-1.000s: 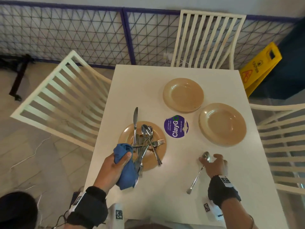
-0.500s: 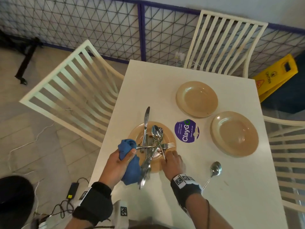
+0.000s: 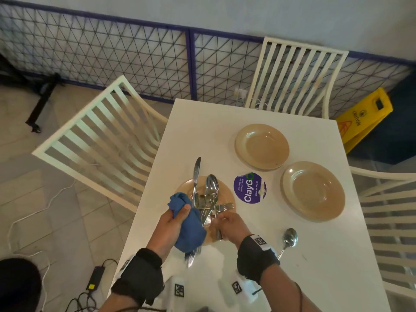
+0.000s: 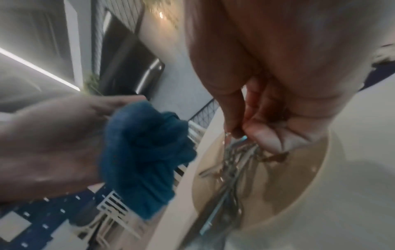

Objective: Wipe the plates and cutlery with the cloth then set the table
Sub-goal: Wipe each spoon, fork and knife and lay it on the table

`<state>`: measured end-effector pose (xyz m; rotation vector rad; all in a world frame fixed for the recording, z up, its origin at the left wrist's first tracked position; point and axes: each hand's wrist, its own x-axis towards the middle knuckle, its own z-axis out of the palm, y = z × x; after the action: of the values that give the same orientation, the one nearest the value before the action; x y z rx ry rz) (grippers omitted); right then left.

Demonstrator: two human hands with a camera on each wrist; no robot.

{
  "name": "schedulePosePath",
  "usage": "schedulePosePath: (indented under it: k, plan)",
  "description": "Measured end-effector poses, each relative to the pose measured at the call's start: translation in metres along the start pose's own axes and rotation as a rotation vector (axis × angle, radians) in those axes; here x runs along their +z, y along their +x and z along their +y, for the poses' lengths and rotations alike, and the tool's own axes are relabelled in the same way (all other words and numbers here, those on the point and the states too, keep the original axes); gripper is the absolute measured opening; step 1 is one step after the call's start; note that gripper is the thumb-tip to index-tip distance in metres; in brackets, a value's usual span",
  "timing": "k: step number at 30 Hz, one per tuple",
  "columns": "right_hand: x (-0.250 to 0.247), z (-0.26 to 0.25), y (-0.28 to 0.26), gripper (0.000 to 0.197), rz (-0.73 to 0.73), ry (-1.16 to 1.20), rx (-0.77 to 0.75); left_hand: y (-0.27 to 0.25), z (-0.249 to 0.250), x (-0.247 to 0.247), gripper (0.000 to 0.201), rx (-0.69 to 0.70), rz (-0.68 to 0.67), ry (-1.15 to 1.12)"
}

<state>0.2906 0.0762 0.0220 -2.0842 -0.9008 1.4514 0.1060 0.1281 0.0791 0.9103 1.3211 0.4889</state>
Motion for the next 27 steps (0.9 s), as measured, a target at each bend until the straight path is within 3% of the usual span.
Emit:
schedulePosePath:
  k: [2,4,6,9,12,16,21,25,27]
  plan:
    - [-0.009,-0.006,-0.019,0.017,-0.010,0.117,-0.083,0.000,0.005,0.012,0.034,-0.012,-0.032,-0.042]
    - [-0.015,-0.010,-0.037,0.018,-0.027,0.159,-0.165,-0.002,0.010,0.035,0.023,-0.015,-0.082,-0.035]
    - [-0.021,-0.015,-0.051,0.022,-0.022,0.130,-0.248,-0.007,0.015,0.062,0.014,-0.048,-0.086,-0.010]
    - [-0.036,-0.019,-0.072,0.039,0.015,0.070,-0.307,-0.009,0.015,0.089,0.021,0.010,-0.101,0.062]
    - [-0.054,-0.016,-0.099,0.041,0.026,0.070,-0.306,-0.014,0.023,0.103,0.025,0.065,-0.038,0.042]
    - [-0.072,0.001,-0.135,0.009,-0.009,0.230,-0.234,-0.014,0.034,0.113,0.028,0.098,0.036,-0.069]
    - [-0.090,0.021,-0.161,0.015,-0.062,0.238,-0.213,-0.018,0.052,0.122,0.030,0.308,0.051,0.057]
    - [-0.109,0.028,-0.162,0.016,-0.034,0.230,-0.259,-0.028,0.038,0.152,0.041,0.320,0.095,0.160]
    - [-0.116,0.032,-0.165,0.017,-0.044,0.213,-0.264,-0.032,0.033,0.158,0.044,0.361,0.021,0.233]
